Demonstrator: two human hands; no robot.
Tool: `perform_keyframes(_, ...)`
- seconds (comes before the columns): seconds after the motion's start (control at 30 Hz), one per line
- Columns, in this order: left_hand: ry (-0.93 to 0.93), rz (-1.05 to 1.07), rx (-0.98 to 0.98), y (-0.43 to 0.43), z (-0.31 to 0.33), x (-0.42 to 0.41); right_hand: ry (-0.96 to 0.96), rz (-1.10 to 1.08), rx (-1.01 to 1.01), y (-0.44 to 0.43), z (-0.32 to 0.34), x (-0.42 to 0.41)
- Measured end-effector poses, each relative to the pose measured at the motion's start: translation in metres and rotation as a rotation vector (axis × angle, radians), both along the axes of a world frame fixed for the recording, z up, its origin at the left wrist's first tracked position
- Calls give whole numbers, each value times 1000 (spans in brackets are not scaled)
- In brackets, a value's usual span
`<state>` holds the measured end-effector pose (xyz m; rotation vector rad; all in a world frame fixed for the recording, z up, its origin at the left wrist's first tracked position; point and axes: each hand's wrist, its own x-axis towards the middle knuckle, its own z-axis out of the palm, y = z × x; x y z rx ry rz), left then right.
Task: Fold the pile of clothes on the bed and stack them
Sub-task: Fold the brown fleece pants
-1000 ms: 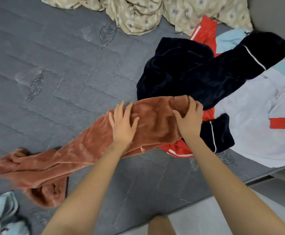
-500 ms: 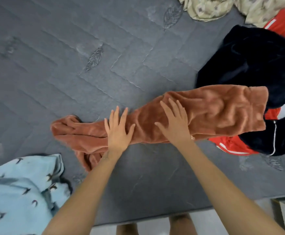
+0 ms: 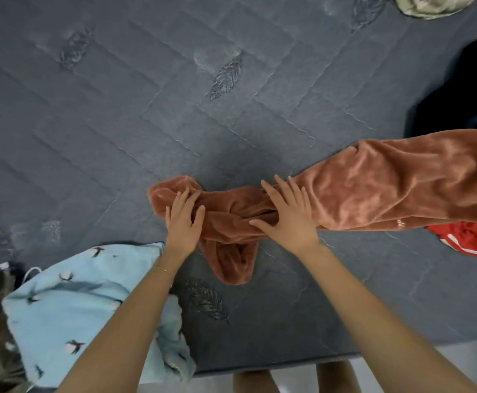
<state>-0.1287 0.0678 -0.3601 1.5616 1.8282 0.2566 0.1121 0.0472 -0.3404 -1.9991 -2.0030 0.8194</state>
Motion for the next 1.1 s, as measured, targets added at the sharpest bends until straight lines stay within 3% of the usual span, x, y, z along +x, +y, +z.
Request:
perform_keyframes(0.1,-150,-132,-41,-8,0,-20,2,43,-14,-1,-1,-10)
perform_keyframes(0.27,63,-417,-45,-24,-9,-36,-64,167,-217,-5,-7,-4)
perform_keyframes(0.4,134,-355,119,-18,-6,-28,-11,122,-161,-2,-8,2)
perform_keyframes(0.53,130,-320,61,-9,16,-15,33,36,-208,0,3,13)
perform_keyframes(0.7,61,-239,147,-8,48,6,-48,39,-251,3,13,32)
perform_keyframes(0.93,60,-70,354,-13,67,29,258,-195,-11,-1,37,50)
perform_keyframes(1.1,-130,-7,435,4,82,47,350,-172,-53,2,43,58)
